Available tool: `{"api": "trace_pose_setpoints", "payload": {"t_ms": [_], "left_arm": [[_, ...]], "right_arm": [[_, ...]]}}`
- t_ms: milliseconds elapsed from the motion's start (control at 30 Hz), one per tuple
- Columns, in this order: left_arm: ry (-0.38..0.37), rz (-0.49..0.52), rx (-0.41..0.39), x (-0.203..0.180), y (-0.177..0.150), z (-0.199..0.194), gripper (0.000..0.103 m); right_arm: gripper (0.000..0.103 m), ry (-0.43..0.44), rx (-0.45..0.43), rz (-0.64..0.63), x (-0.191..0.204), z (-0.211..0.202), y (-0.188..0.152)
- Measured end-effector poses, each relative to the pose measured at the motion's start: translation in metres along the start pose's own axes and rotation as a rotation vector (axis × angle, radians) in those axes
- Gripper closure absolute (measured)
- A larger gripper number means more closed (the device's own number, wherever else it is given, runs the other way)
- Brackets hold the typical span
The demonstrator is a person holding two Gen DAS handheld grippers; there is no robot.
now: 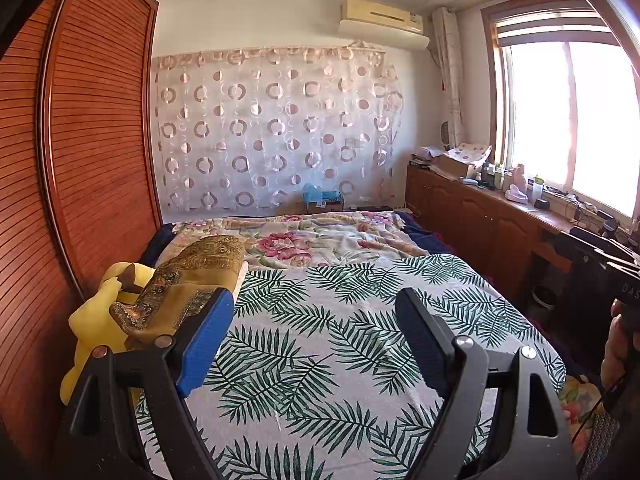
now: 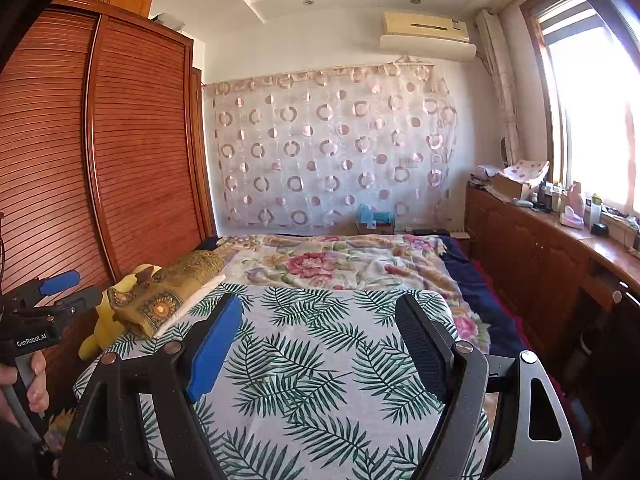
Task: Fold small clothes
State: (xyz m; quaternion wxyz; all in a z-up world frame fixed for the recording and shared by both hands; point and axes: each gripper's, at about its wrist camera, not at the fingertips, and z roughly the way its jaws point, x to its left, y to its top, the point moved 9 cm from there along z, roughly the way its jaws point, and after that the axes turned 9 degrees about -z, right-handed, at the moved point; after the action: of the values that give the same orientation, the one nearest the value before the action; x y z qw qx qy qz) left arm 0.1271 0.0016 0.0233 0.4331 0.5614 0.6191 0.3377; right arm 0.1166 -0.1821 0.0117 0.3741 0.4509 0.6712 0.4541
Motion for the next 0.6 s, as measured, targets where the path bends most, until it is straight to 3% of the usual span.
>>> {"api": "trace_pose_setpoints", "payload": {"t_ms": [600], "left_arm": [[0.000, 0.002, -0.005, 0.0006, -0.0004, 0.0007, 0.020]], "right_arm": [[0.022, 0.004, -0.006, -0.002, -0.0031, 0.0002, -0.0017]]}}
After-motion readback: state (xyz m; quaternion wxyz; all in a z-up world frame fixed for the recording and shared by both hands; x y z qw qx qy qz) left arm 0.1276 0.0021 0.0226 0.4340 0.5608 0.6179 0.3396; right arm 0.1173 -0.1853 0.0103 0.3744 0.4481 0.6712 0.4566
